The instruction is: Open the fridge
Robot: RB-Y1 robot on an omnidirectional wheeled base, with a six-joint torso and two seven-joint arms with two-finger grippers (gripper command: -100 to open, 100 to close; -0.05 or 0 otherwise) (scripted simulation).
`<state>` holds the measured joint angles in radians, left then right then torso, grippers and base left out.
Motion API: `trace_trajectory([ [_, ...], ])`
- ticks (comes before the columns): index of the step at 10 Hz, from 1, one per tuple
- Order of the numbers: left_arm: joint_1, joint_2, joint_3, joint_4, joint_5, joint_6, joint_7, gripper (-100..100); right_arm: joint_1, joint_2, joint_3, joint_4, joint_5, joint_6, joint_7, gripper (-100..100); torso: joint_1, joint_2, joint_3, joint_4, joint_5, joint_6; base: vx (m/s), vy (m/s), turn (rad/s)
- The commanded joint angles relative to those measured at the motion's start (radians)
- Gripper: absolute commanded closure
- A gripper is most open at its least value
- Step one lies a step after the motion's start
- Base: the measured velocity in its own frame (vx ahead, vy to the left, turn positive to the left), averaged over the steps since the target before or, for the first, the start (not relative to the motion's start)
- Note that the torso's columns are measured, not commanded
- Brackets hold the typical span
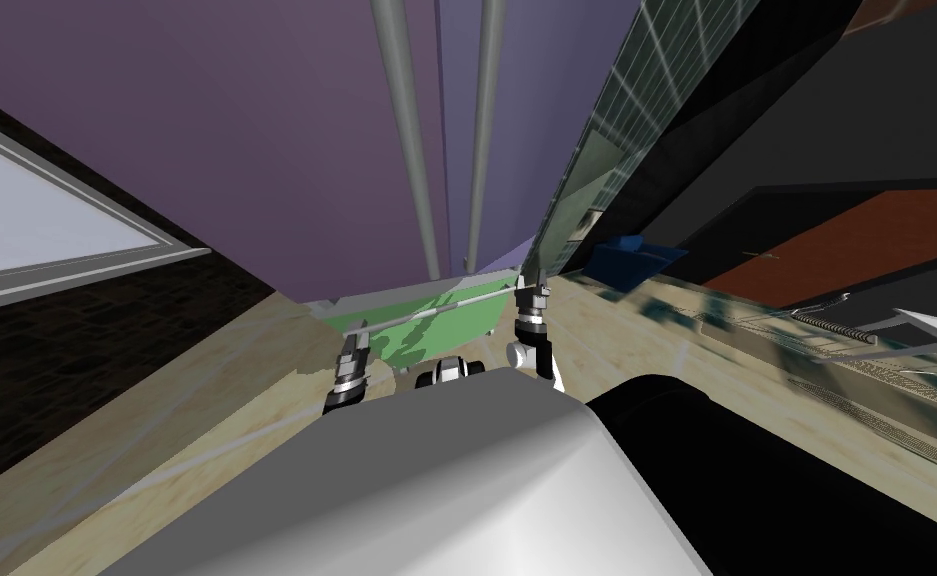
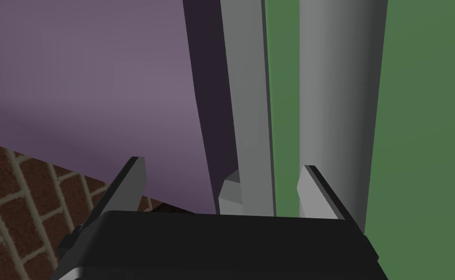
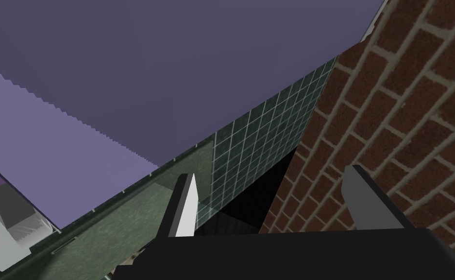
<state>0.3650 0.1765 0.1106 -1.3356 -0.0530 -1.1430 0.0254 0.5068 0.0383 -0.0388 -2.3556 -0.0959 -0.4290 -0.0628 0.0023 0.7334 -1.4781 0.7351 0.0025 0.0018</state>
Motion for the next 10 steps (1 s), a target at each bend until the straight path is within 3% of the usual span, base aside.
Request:
trace_trajectory([
  [1, -0.011, -0.007, 0.003, 0.051, 0.003, -0.020, -0.003, -100, 0.000, 0.000, 0.000, 0.000, 0.000, 0.000, 0.000, 0, 0.001, -0.002, -0.001, -0.001, 0.001, 0.001, 0.026, -0.009, 0.014],
  [6, -0.033, -0.036, 0.014, 0.171, 0.012, -0.095, -0.011, -100, 0.000, 0.000, 0.000, 0.000, 0.000, 0.000, 0.000, 0, 0.004, -0.013, -0.006, -0.007, 0.006, 0.006, 0.049, -0.013, 0.021],
  [10, -0.050, -0.087, 0.023, 0.269, 0.019, -0.150, -0.016, -100, 0.000, 0.000, 0.000, 0.000, 0.000, 0.000, 0.000, 0, 0.000, -0.002, -0.002, 0.001, -0.001, 0.000, 0.060, -0.021, -0.001],
])
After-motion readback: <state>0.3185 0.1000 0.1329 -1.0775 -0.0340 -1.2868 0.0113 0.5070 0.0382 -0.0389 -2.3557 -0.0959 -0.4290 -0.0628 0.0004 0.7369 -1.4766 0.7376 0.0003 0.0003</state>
